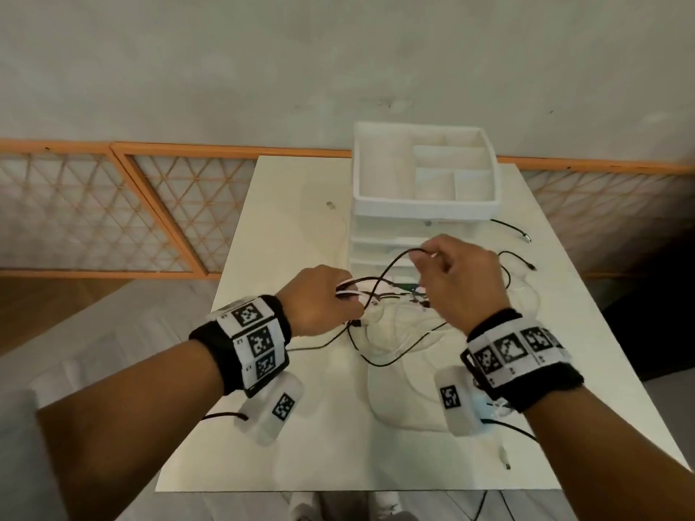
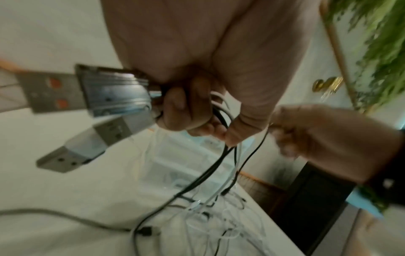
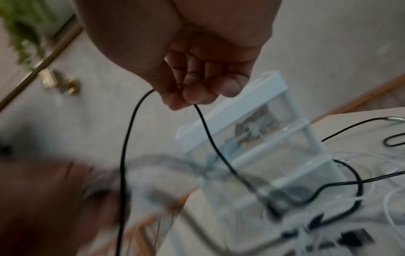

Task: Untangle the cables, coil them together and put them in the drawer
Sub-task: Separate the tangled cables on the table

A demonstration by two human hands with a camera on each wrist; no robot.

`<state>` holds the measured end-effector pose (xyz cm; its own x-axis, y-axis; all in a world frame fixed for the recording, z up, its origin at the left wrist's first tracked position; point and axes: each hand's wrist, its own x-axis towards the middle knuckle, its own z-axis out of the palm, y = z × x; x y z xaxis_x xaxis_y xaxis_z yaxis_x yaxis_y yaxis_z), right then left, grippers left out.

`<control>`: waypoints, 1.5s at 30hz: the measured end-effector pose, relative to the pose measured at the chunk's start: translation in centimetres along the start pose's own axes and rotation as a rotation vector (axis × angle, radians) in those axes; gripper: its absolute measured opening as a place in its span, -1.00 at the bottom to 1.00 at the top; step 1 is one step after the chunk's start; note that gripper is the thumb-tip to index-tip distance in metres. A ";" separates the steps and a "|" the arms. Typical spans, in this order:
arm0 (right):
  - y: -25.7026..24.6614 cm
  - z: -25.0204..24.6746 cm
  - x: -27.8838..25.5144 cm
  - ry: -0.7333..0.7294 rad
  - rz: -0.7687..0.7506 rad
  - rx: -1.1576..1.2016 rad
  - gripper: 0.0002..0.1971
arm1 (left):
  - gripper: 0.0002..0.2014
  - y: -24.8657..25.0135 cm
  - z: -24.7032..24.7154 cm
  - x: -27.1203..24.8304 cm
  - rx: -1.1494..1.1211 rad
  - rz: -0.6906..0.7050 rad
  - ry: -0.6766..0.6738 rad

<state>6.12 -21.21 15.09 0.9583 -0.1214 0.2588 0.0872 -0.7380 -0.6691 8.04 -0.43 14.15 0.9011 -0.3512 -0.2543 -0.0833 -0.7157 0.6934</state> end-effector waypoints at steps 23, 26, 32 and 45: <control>3.6 -2.0 -1.4 -0.113 -0.199 0.044 -0.88 | -0.65 8.2 3.2 0.7 -0.511 -0.019 0.019; 3.8 -3.5 -0.2 -0.022 -0.088 0.067 -0.90 | -0.66 7.9 3.7 0.8 -0.562 -0.035 0.008; 6.0 -7.5 3.3 0.113 0.124 0.113 -0.83 | -0.68 5.4 4.3 0.6 -0.593 -0.100 0.064; 7.6 -7.1 3.4 -0.233 0.150 -0.248 -0.79 | -0.53 4.3 3.2 -0.3 -0.636 -0.174 0.131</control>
<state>8.13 -31.95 15.76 0.9941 -0.1074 -0.0143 -0.1005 -0.8651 -0.4915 6.06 -5.30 15.03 0.9264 -0.1578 -0.3417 0.2983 -0.2461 0.9222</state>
